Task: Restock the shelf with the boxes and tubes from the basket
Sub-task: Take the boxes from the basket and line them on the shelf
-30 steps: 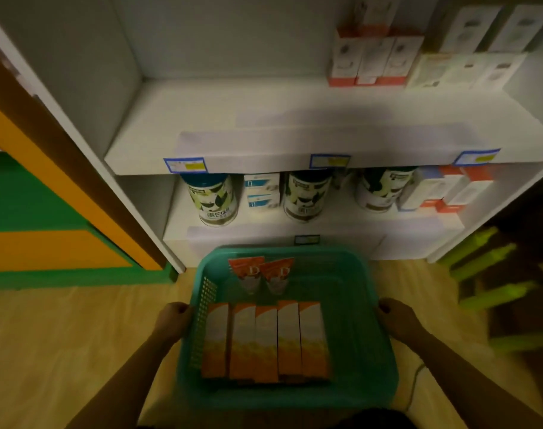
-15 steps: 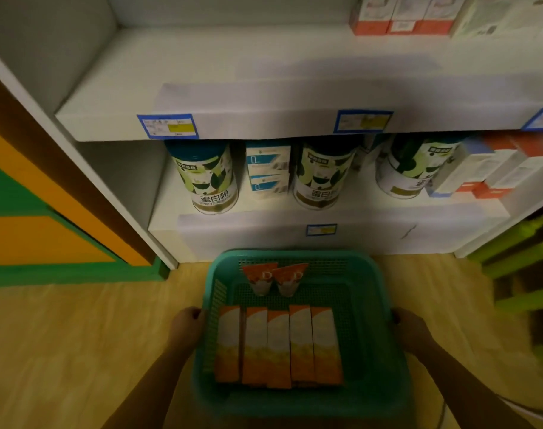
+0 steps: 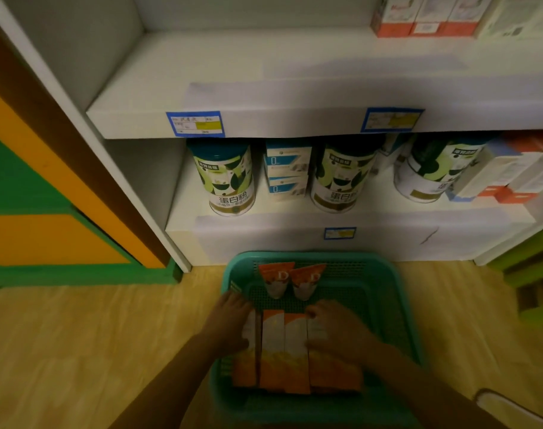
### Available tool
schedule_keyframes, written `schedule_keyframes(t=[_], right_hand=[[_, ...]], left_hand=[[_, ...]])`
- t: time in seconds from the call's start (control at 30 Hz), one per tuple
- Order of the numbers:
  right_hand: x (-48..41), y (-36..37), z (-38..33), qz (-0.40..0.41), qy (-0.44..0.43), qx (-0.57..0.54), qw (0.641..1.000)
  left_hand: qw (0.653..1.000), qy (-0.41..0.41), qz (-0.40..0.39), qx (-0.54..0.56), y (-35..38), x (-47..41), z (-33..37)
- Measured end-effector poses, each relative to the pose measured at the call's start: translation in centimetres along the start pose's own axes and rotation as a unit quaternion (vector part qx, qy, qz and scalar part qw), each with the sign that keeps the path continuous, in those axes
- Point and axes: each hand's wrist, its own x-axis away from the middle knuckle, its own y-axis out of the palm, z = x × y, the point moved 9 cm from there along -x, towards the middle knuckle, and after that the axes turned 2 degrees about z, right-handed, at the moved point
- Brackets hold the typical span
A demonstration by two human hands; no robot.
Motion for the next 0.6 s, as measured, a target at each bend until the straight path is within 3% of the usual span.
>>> schedule_keyframes(t=[0.1,0.17,0.4,0.6], right_hand=[[-2.7,2.7,-3.0,-0.041,-0.013,-0.003,0.999],[-3.9,3.8,-4.0,-0.045,-0.010,0.012,0.999],[-5.7,5.4,-4.0,-0.042,0.015,0.114,0.992],[-5.5,4.5,-5.1,-0.039,0.005,0.175,0.984]], left_hand=[[0.994,0.018,-0.083,-0.069,1.7,-1.0,-0.1],[0.990,0.027,-0.097,-0.096,2.3,-1.5,-0.5],[0.991,0.073,-0.064,-0.089,3.2,-2.7,-1.0],[0.996,0.059,-0.037,-0.048,1.5,-2.2,-0.8]])
